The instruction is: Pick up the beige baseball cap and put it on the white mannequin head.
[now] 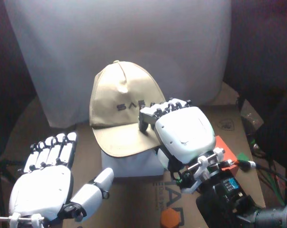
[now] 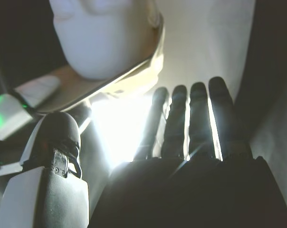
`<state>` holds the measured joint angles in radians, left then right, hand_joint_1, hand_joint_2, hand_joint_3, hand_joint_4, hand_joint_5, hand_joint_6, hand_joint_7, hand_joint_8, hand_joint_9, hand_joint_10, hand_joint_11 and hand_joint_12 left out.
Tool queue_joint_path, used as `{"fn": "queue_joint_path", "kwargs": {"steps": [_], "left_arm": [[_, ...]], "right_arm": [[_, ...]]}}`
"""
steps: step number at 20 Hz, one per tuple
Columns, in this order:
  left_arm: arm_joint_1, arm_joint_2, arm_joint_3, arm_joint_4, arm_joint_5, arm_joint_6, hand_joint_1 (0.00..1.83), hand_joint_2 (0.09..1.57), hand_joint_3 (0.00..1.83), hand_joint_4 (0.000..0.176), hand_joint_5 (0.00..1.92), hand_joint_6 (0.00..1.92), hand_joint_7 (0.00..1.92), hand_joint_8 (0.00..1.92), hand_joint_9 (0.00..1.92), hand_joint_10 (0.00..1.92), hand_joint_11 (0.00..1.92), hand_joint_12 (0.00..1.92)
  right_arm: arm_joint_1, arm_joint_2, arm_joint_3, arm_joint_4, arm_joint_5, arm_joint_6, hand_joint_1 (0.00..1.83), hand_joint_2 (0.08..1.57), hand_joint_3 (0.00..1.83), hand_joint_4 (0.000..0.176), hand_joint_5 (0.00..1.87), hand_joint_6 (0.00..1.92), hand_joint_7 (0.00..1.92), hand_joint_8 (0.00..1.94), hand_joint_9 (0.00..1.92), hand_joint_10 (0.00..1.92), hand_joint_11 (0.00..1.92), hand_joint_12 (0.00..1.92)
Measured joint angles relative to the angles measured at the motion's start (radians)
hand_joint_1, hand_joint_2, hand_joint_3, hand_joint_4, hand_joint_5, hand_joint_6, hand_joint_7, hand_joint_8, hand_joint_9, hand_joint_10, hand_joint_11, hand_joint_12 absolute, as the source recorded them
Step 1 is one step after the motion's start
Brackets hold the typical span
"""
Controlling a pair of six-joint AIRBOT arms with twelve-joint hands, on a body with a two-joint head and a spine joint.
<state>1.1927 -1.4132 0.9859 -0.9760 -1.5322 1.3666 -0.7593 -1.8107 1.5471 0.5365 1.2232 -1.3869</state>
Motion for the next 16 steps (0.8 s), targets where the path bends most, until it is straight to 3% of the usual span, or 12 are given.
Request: {"fn": "queue_joint_path", "kwargs": {"steps": [3,13,14,16], "left_arm": [[0.000,0.000,0.000,0.003,0.001,0.000,0.00,1.16,0.00,0.000,0.04,0.00,0.04,0.00,0.03,0.00,0.00,0.22],[0.000,0.000,0.000,-0.009,0.005,-0.008,0.00,1.16,0.00,0.000,0.05,0.00,0.04,0.00,0.04,0.00,0.00,0.27],[0.000,0.000,0.000,-0.013,0.005,-0.008,0.00,1.16,0.00,0.000,0.05,0.00,0.04,0.00,0.04,0.00,0.00,0.28],[0.000,0.000,0.000,-0.011,0.006,-0.008,0.00,1.16,0.00,0.000,0.05,0.00,0.04,0.00,0.04,0.00,0.00,0.28]], "right_arm": [[-0.002,0.003,-0.003,0.037,-0.032,-0.019,1.36,1.17,0.00,0.000,0.79,1.03,0.97,1.07,0.77,1.51,0.73,1.60],[-0.031,0.009,-0.025,-0.135,0.003,-0.076,1.36,1.18,0.00,0.000,0.75,1.06,0.95,1.11,0.77,1.52,0.71,1.59],[-0.033,0.008,-0.026,-0.155,0.007,-0.076,1.28,1.15,0.00,0.000,0.82,1.03,1.02,1.12,0.81,1.32,0.72,1.59],[-0.033,0.009,-0.027,-0.176,0.014,-0.077,1.26,1.14,0.00,0.000,0.85,1.01,1.04,1.12,0.83,1.23,0.73,1.59]]}}
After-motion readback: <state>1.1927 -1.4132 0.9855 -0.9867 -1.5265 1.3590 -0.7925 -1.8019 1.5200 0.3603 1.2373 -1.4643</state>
